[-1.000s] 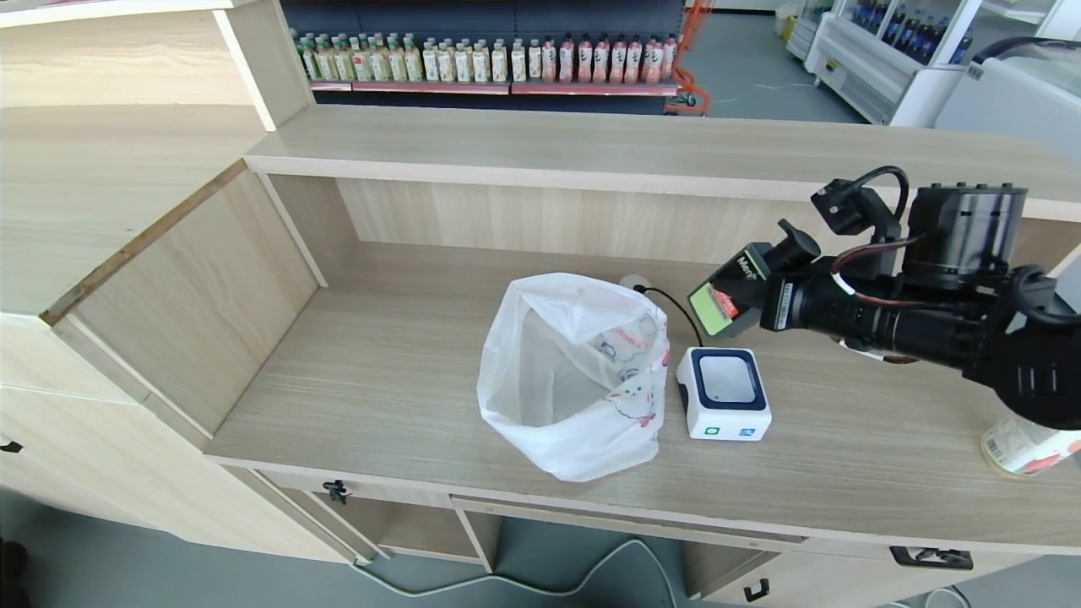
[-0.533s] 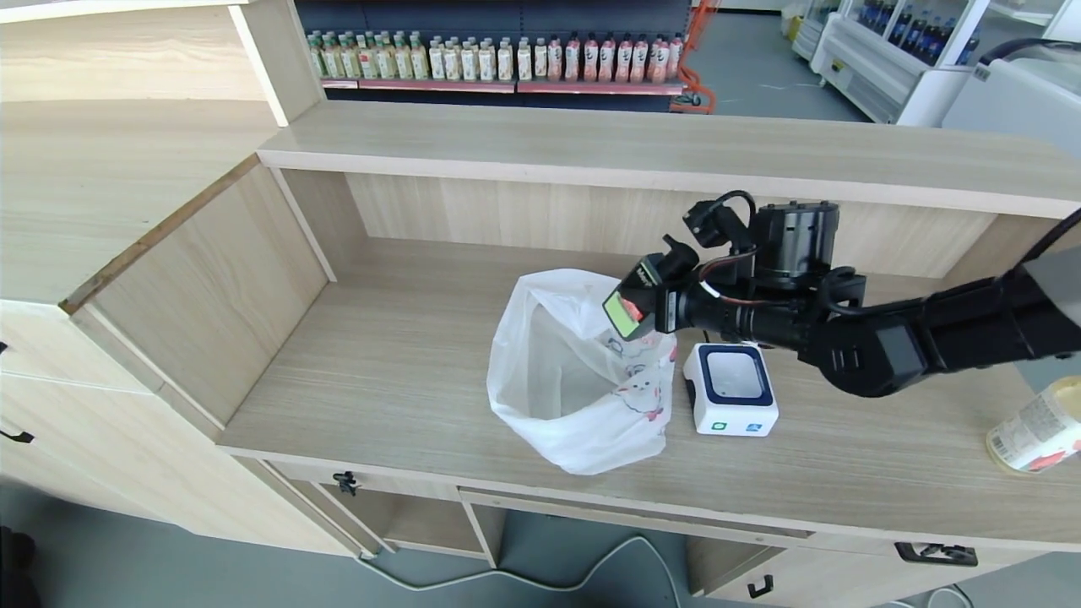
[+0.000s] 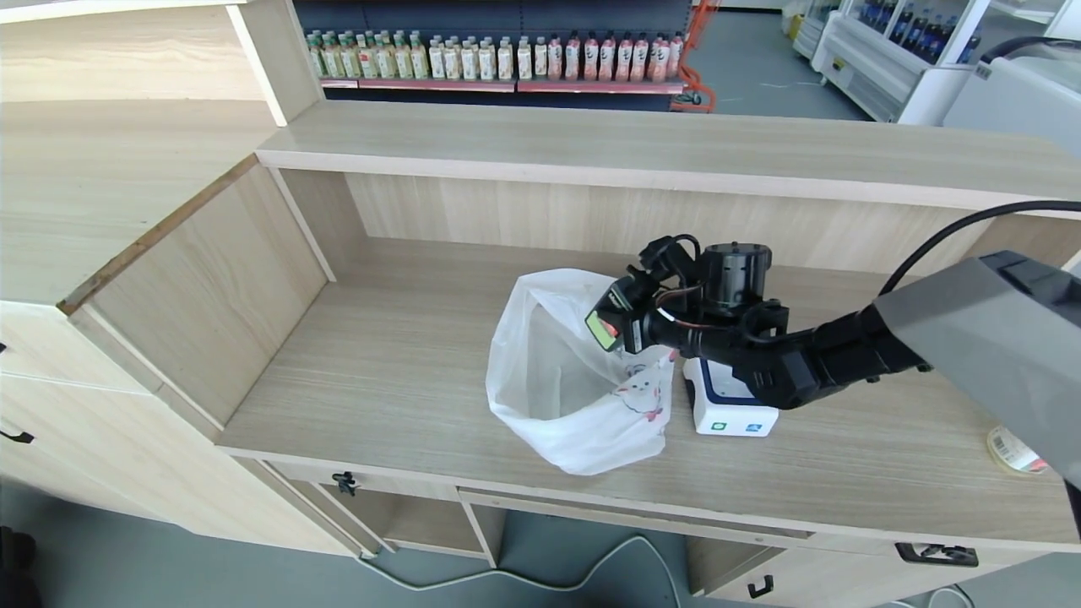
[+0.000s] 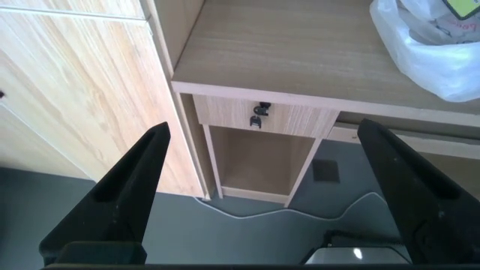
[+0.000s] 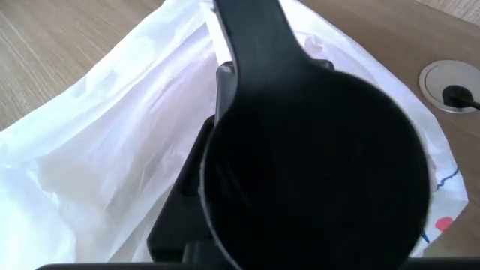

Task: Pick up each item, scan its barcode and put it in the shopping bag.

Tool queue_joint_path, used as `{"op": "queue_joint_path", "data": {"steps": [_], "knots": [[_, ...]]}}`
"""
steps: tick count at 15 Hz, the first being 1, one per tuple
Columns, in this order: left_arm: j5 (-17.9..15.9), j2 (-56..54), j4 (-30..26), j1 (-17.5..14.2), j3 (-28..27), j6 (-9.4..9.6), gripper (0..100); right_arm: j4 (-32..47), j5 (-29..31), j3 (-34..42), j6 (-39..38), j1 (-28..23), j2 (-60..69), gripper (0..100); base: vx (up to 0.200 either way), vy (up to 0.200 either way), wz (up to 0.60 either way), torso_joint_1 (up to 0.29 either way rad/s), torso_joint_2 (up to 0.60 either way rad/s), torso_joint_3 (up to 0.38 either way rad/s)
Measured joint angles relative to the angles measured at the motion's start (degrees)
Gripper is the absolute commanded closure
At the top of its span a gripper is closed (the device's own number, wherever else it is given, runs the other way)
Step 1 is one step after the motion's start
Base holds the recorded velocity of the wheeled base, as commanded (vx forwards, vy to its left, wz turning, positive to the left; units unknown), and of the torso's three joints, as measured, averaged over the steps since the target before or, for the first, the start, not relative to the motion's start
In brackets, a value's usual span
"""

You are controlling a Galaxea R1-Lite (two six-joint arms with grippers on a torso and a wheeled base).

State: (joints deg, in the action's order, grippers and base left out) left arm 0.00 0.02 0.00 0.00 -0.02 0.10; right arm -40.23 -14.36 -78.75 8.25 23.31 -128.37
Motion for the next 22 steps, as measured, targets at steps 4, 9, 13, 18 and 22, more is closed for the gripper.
{"op": "queue_joint_path", "data": {"steps": [4, 9, 13, 18, 22], "knots": [[0.0, 0.0, 0.0, 0.0, 0.0, 0.0, 0, 0.0, 0.07, -3.66, 4.04, -0.22, -4.29, 100, 0.0, 0.0, 0.0, 0.0, 0.0, 0.0], [0.0, 0.0, 0.0, 0.0, 0.02, 0.0, 0, -0.13, 1.56, -4.07, 5.62, -0.51, -6.74, 0, 0.0, 0.0, 0.0, 0.0, 0.0, 0.0], [0.0, 0.0, 0.0, 0.0, 0.02, -0.02, 0, 0.18, 1.32, -3.55, 4.5, -0.51, -6.06, 0, 0.0, 0.0, 0.0, 0.0, 0.0, 0.0], [0.0, 0.0, 0.0, 0.0, 0.02, 0.0, 0, 3.64, 0.99, 1.55, -2.01, -1.16, 5.19, 0, 0.0, 0.0, 0.0, 0.0, 0.0, 0.0], [0.0, 0.0, 0.0, 0.0, 0.02, 0.0, 0, 8.62, 1.26, 13.24, -6.38, -6.31, 21.65, 0, 0.0, 0.0, 0.0, 0.0, 0.0, 0.0]]}}
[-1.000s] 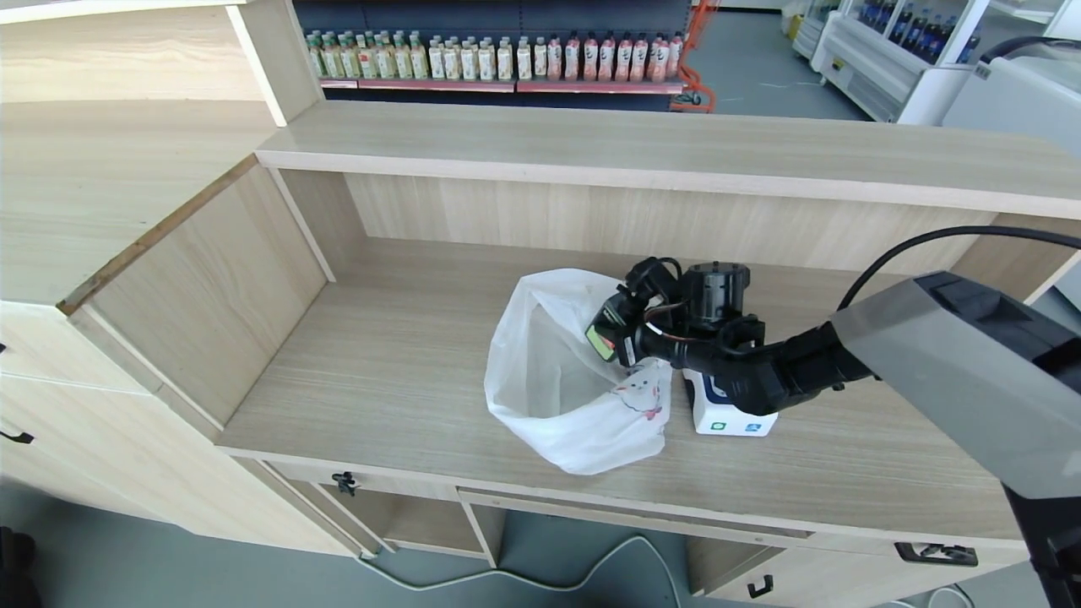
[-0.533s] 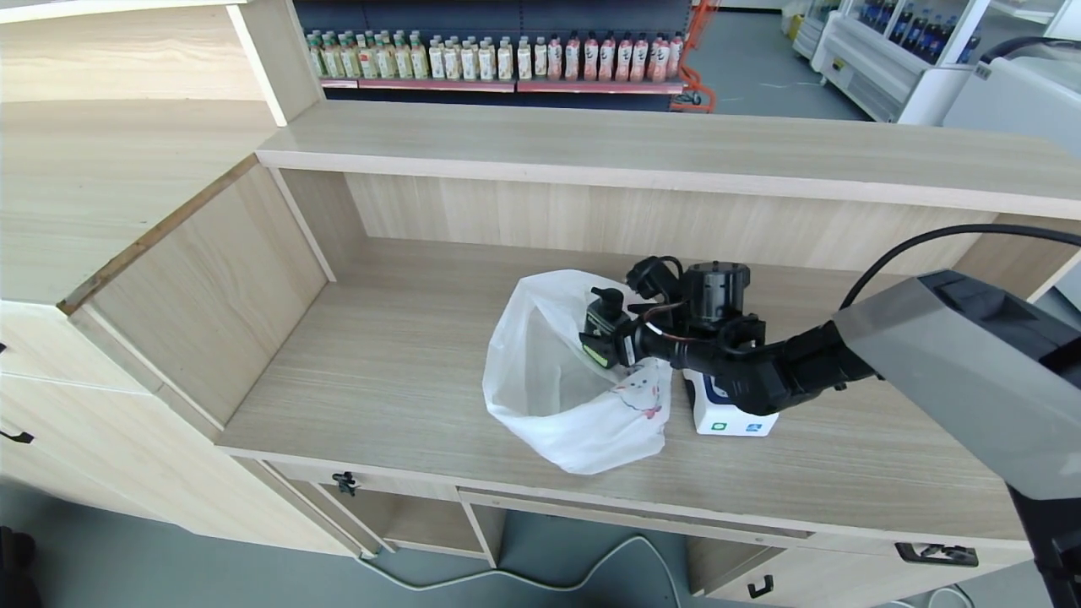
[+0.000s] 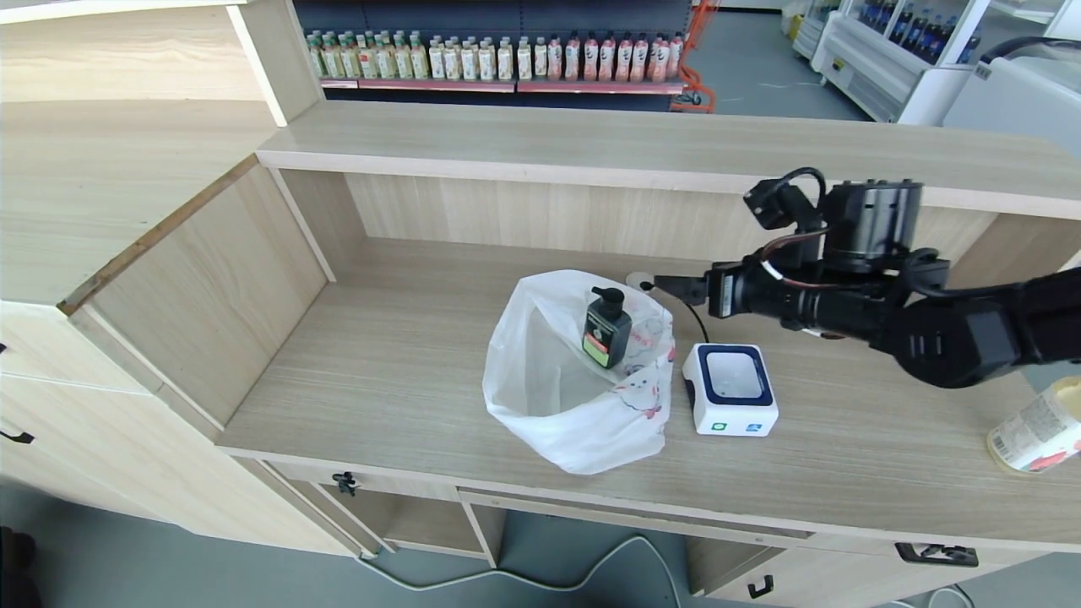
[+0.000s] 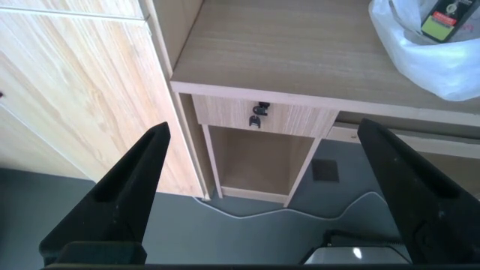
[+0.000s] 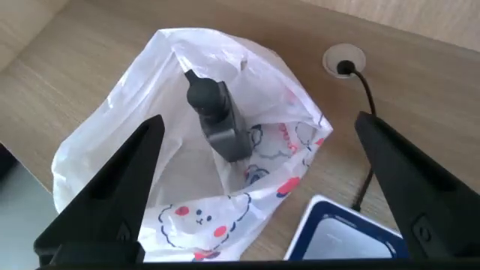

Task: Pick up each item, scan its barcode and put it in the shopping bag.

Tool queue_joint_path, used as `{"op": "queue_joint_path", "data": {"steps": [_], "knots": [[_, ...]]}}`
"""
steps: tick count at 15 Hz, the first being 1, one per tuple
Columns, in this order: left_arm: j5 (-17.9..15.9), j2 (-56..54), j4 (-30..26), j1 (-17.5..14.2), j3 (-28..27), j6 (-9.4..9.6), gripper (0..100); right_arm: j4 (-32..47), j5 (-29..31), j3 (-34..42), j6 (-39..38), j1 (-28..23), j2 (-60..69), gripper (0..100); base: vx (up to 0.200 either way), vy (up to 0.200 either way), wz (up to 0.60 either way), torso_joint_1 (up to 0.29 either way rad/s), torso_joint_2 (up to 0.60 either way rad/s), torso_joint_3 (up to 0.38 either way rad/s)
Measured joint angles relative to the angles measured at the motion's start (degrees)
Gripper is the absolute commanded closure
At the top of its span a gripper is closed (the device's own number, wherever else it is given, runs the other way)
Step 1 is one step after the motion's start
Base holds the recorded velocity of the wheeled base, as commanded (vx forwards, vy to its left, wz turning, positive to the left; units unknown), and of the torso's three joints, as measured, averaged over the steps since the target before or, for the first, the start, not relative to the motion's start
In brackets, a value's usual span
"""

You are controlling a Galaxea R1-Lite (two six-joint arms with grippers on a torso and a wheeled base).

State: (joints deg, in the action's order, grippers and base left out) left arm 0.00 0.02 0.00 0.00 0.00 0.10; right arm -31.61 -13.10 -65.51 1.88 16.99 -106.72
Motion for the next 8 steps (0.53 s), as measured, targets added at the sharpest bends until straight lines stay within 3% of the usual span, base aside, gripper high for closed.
{"op": "queue_joint_path", "data": {"steps": [5, 8], "knots": [[0.0, 0.0, 0.0, 0.0, 0.0, 0.0, 0, 9.58, 3.83, 17.73, -2.45, -14.57, 25.54, 0, 0.0, 0.0, 0.0, 0.0, 0.0, 0.0], [0.0, 0.0, 0.0, 0.0, 0.0, 0.0, 0, 20.42, 5.8, 24.11, -2.96, -23.64, 40.95, 0, 0.0, 0.0, 0.0, 0.0, 0.0, 0.0]]}}
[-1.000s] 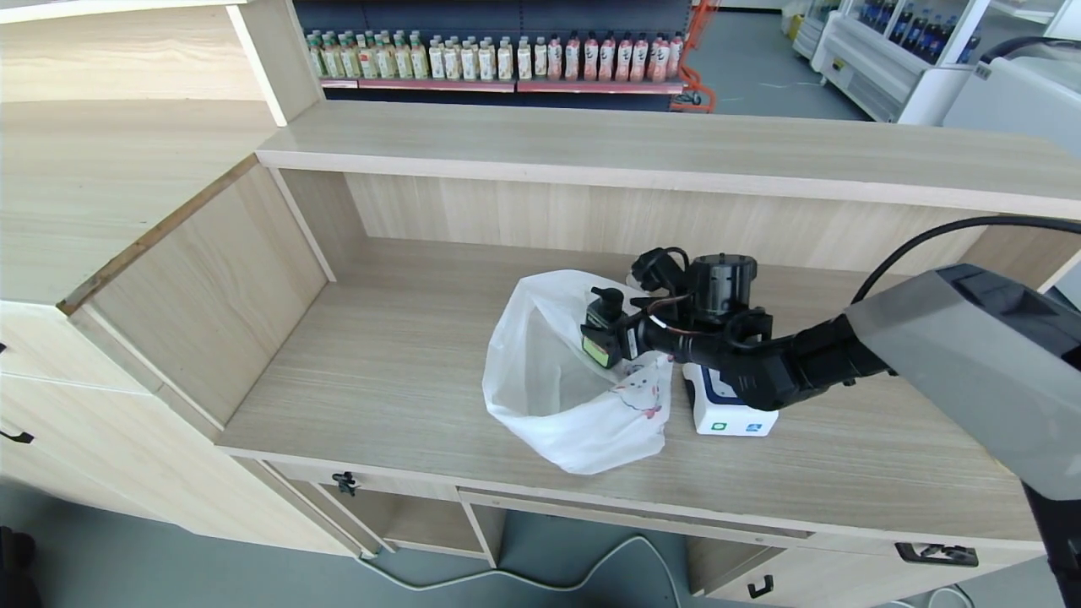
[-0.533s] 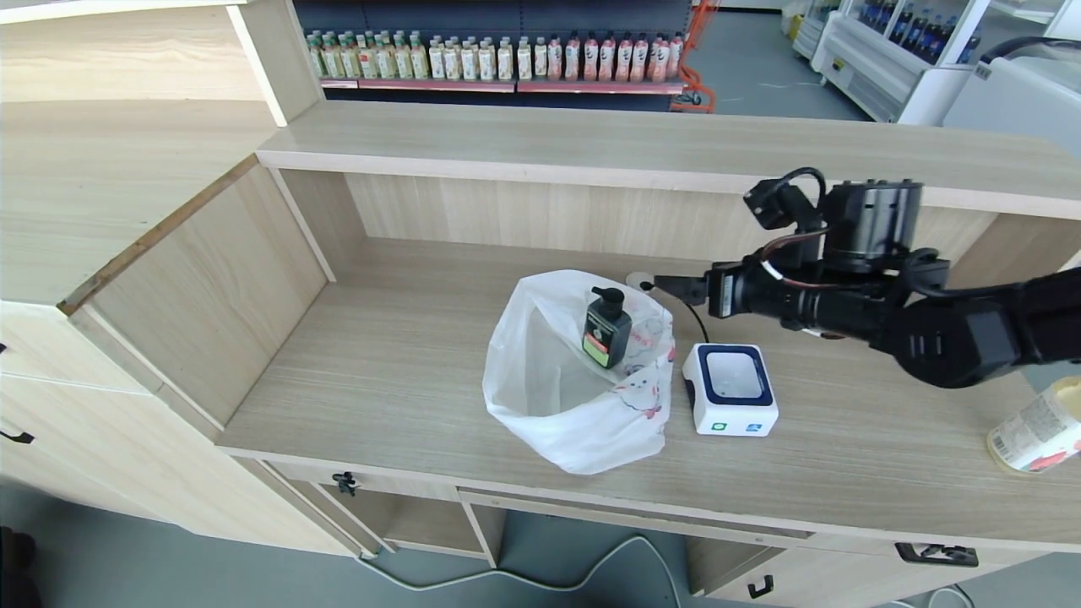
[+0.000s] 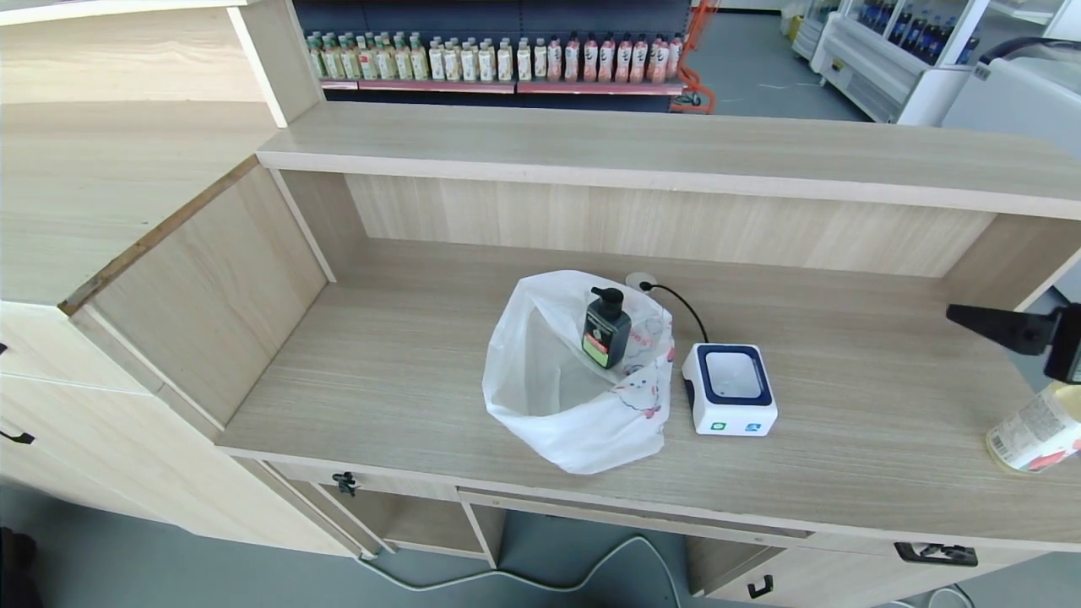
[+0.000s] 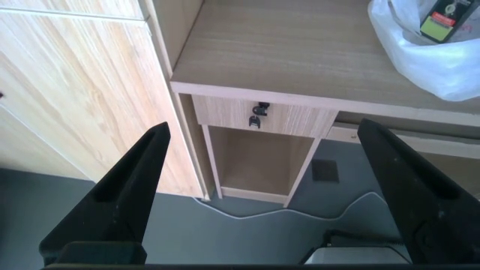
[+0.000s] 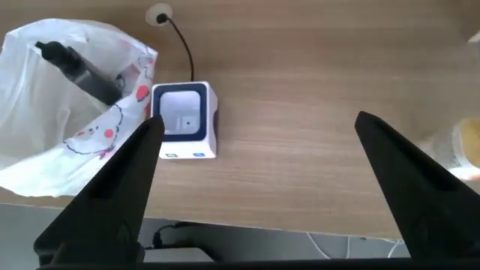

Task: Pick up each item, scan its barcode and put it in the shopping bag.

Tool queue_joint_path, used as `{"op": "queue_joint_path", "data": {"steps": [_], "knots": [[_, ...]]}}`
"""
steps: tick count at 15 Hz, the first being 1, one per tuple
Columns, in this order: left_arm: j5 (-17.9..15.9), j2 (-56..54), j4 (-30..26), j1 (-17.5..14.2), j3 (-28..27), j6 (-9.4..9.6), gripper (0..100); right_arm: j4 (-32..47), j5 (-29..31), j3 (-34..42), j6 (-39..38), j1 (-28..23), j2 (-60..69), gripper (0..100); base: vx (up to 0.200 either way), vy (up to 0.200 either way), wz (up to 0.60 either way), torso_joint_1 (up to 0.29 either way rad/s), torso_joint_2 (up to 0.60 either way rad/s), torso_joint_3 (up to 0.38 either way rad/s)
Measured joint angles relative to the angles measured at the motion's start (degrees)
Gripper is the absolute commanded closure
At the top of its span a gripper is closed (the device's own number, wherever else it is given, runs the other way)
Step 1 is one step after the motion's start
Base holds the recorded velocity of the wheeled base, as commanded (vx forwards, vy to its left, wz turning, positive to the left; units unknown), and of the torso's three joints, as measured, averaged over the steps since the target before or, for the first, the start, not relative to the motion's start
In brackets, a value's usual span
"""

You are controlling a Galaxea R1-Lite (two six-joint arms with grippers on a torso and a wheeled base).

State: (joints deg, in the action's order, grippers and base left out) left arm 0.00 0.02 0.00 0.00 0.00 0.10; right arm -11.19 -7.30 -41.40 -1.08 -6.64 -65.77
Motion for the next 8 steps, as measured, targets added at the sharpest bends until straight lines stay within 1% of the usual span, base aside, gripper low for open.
{"op": "queue_joint_path", "data": {"steps": [3, 4, 6, 7, 8], "knots": [[0.0, 0.0, 0.0, 0.0, 0.0, -0.07, 0, 11.57, 1.01, 2.76, -0.22, -6.39, 13.85, 0, 0.0, 0.0, 0.0, 0.0, 0.0, 0.0], [0.0, 0.0, 0.0, 0.0, 0.0, -0.1, 0, 14.69, 1.34, 3.39, -0.13, -7.39, 17.53, 0, 0.0, 0.0, 0.0, 0.0, 0.0, 0.0], [0.0, 0.0, 0.0, 0.0, 0.0, -0.12, 0, 18.55, 2.46, 5.52, 0.35, -8.59, 23.54, 0, 0.0, -0.2, 0.0, -0.002, 0.0, 0.005], [0.0, 0.0, 0.0, 0.0, 0.0, -0.15, 0, 19.04, 3.67, 6.84, 1.44, -8.84, 25.34, 0, 0.0, -0.2, 0.0, -0.007, -0.01, 0.002], [0.0, 0.0, -0.02, 0.1, -0.05, -0.12, 0, 18.85, 6.13, 7.8, 3.4, -9.2, 26.69, 0, 0.0, -0.2, 0.0, 0.007, 0.01, 0.007]]}}
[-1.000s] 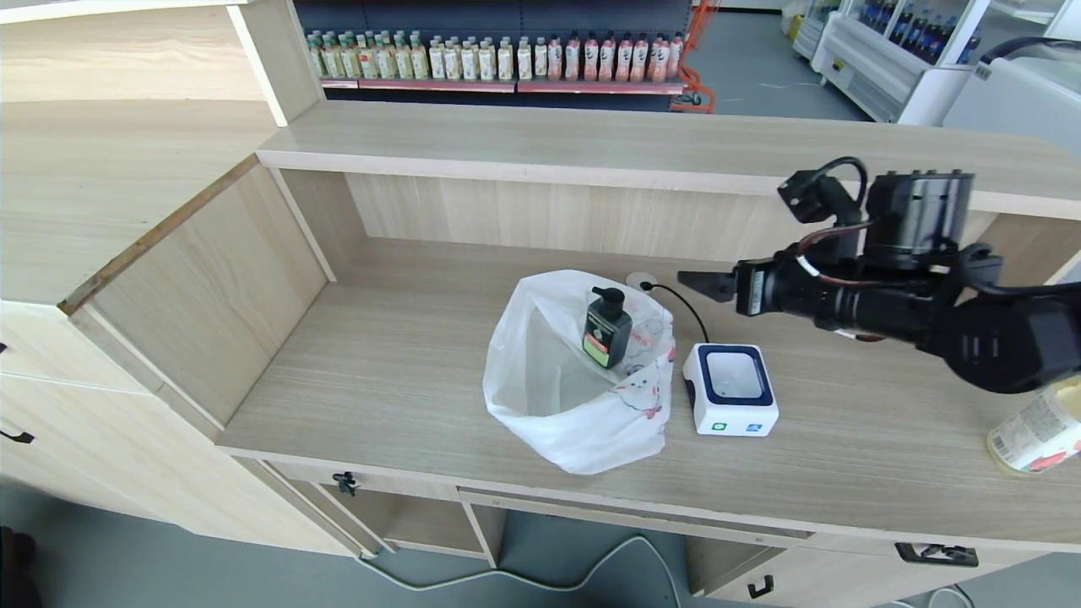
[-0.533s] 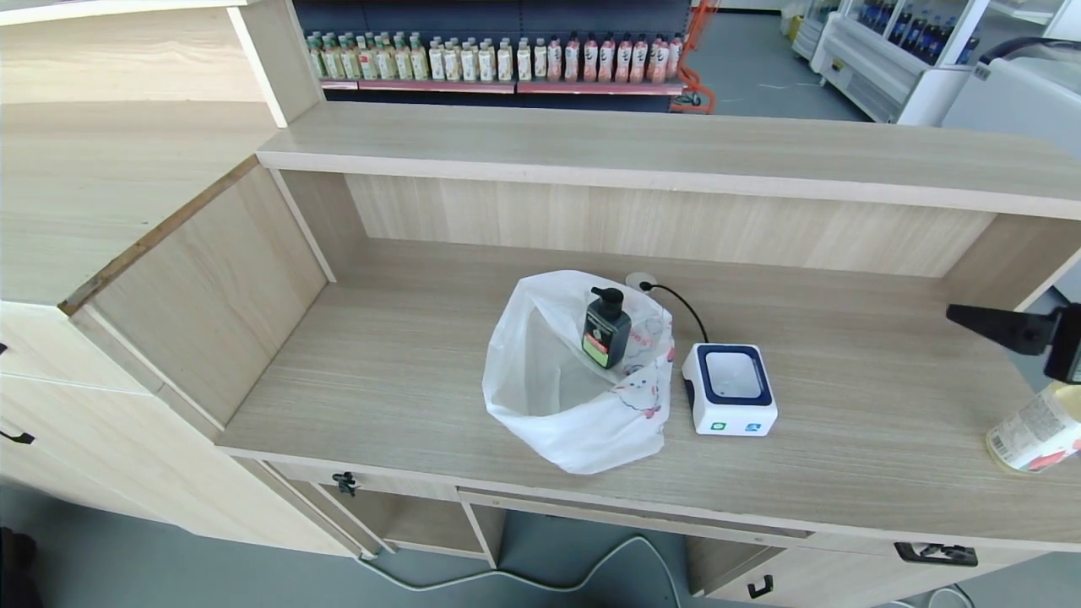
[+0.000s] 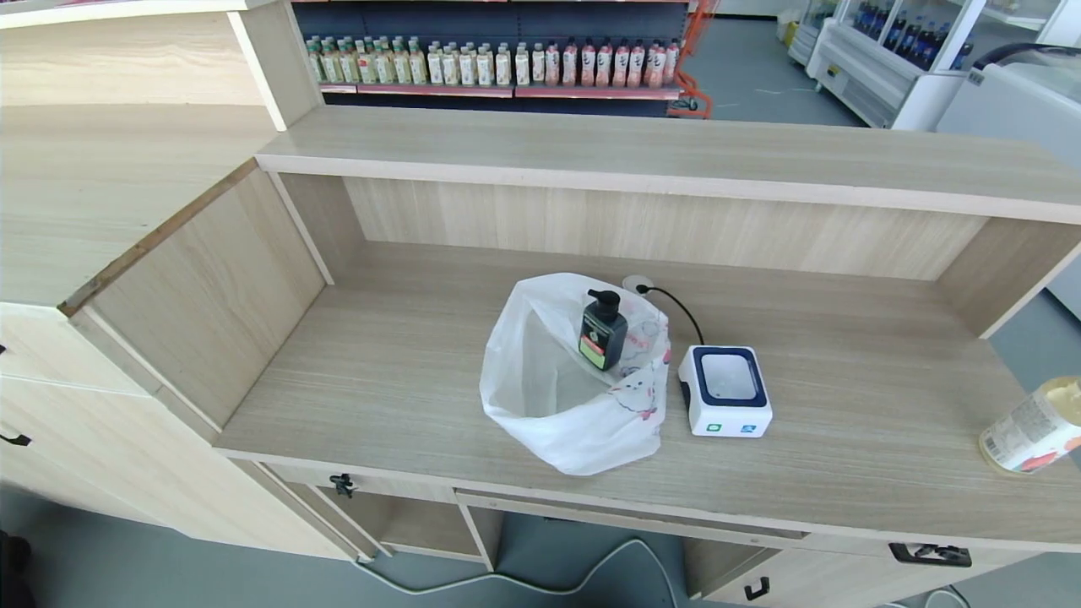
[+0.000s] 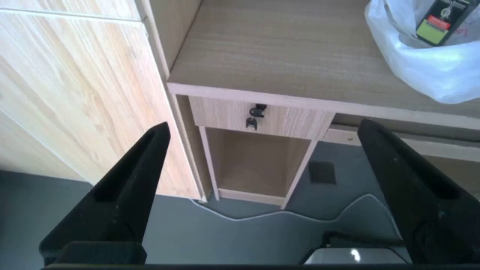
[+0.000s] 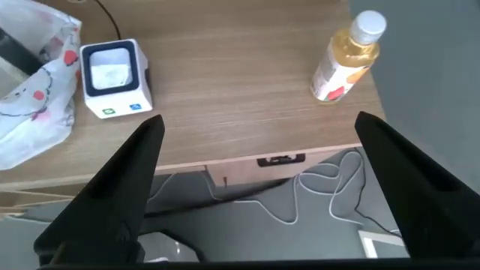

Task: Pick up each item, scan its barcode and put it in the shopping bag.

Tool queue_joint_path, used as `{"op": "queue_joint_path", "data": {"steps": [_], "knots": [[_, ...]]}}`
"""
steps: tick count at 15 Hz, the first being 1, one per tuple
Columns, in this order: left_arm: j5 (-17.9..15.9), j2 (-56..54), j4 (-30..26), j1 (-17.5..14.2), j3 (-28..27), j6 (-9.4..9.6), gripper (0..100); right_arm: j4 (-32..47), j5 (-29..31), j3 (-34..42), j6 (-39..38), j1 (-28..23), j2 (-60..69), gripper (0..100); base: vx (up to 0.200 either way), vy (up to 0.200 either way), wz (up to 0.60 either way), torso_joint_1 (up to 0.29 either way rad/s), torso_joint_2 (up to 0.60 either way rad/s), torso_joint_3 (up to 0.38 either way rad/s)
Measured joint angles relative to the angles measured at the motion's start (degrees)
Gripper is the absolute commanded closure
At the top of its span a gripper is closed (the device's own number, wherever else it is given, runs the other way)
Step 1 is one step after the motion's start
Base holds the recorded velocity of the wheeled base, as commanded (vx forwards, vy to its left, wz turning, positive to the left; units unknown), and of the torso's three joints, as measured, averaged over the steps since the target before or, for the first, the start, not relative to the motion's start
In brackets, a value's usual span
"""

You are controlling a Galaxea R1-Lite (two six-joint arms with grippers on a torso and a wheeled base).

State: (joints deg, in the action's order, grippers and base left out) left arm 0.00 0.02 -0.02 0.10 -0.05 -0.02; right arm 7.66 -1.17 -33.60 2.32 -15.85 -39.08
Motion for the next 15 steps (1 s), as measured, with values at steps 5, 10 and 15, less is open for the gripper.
{"op": "queue_joint_path", "data": {"steps": [5, 10, 15], "knots": [[0.05, 0.0, 0.02, -0.1, 0.05, 0.02, 0, -0.4, 3.41, 4.61, 2.83, -0.51, 3.39, 0, 0.0, -0.2, 0.0, 0.002, 0.0, 0.0], [0.05, 0.0, 0.02, -0.1, 0.05, 0.0, 0, -0.38, 3.49, 5.81, 2.83, -0.51, 4.24, 0, 0.0, -0.2, 0.0, 0.002, 0.0, 0.006], [0.07, 0.0, 0.02, -0.1, 0.05, 0.02, 0, -0.09, 5.66, 8.57, 4.04, -0.52, 5.27, 0, 0.0, -0.2, 0.0, 0.006, 0.0, 0.001]]}}
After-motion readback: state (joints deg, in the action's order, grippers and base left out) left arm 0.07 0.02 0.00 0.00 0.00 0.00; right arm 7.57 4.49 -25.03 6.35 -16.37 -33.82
